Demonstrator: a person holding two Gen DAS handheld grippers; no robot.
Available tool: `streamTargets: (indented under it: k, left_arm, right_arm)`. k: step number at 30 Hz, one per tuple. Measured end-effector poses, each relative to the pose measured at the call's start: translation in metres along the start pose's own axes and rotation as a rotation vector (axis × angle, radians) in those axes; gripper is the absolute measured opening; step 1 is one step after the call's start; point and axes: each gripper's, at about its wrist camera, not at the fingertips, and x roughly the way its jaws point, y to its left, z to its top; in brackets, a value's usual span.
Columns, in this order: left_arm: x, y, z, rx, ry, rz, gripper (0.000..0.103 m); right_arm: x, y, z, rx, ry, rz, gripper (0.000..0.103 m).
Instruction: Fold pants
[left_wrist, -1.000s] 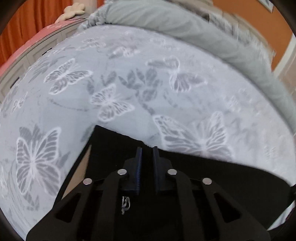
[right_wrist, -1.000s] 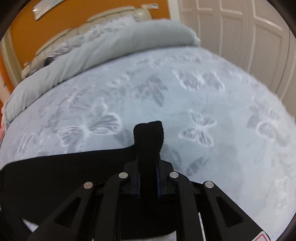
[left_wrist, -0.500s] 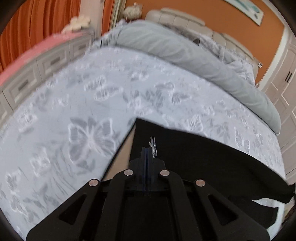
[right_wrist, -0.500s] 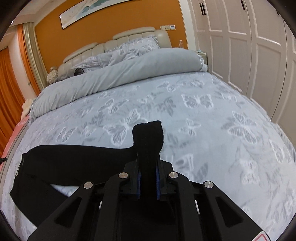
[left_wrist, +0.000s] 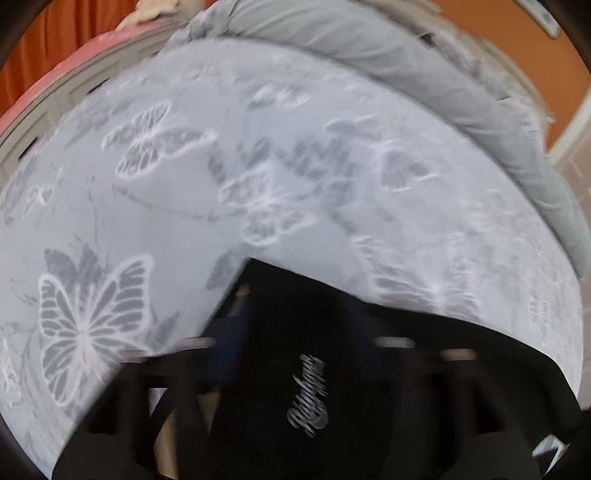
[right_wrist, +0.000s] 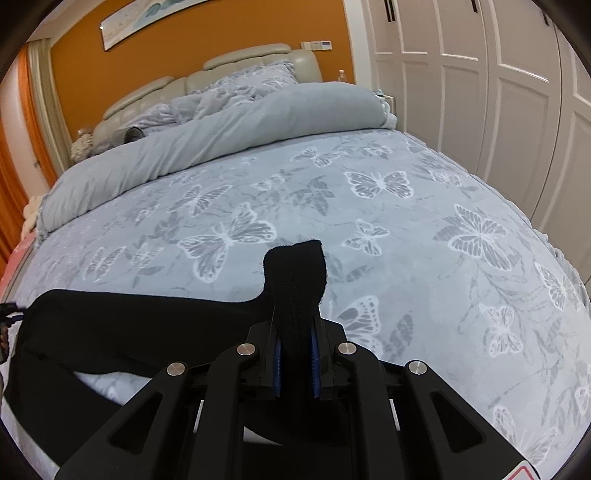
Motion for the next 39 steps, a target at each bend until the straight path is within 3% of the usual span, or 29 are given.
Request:
streamTargets:
  k: [2, 7, 10, 13, 18, 21, 24, 25, 26, 27, 29, 31, 34, 35, 39]
  left_arm:
    - [-0.008, 0.009, 0.001, -0.027, -0.037, -0.069, 0.002]
    - [-0.092, 0.027, -0.021, -0.029, -0.209, -0.220, 0.000]
    - [-0.169, 0.041, -0.059, 0.008, -0.260, -0.322, 0.000]
    - [-0.226, 0.055, -0.107, 0.050, -0.278, -0.346, 0.000]
    - [-0.260, 0.083, -0.183, 0.063, -0.229, -0.308, 0.000]
    - [-0.242, 0.099, -0.220, 0.056, -0.158, -0.209, 0.000]
    - [-0.214, 0.113, -0.243, 0.013, -0.105, -0.114, 0.001]
    - [-0.210, 0.118, -0.247, -0.007, -0.104, -0.087, 0.005]
    - [-0.208, 0.124, -0.252, -0.049, -0.103, -0.074, 0.015]
    - [-0.209, 0.129, -0.255, -0.085, -0.098, -0.090, 0.022]
    - [-0.219, 0.139, -0.264, -0.164, -0.107, -0.164, 0.054]
    - [-0.231, 0.138, -0.267, -0.197, -0.114, -0.210, 0.068]
    - [-0.233, 0.125, -0.267, -0.191, -0.103, -0.247, 0.074]
    - [-0.229, 0.117, -0.265, -0.192, -0.092, -0.247, 0.080]
    - [-0.198, 0.093, -0.262, -0.229, -0.034, -0.233, 0.082]
  right_arm:
    - [0.003, 0.001, 0.001, 0.012, -0.005, -0.007, 0.010]
    - [-0.019, 0.008, 0.008, 0.028, -0.062, 0.030, 0.010]
    - [-0.047, 0.011, 0.010, 0.003, -0.093, 0.069, 0.010]
    - [-0.074, 0.006, 0.004, -0.018, -0.108, 0.106, 0.010]
    - [-0.102, -0.014, -0.032, -0.072, -0.076, 0.111, 0.011]
    - [-0.097, -0.026, -0.060, -0.095, -0.014, 0.103, 0.013]
    - [-0.081, -0.037, -0.098, -0.127, 0.083, 0.048, 0.022]
    - [-0.080, -0.039, -0.105, -0.129, 0.094, 0.031, 0.025]
    - [-0.080, -0.043, -0.113, -0.126, 0.101, 0.015, 0.027]
    - [-0.087, -0.052, -0.121, -0.102, 0.096, 0.005, 0.033]
    - [-0.106, -0.066, -0.129, -0.045, 0.059, 0.003, 0.049]
    - [-0.128, -0.076, -0.136, 0.013, 0.005, 0.005, 0.056]
    - [-0.160, -0.088, -0.150, 0.121, -0.056, 0.058, 0.060]
    - [-0.167, -0.088, -0.155, 0.151, -0.069, 0.078, 0.062]
    - [-0.173, -0.082, -0.171, 0.251, -0.055, 0.188, 0.066]
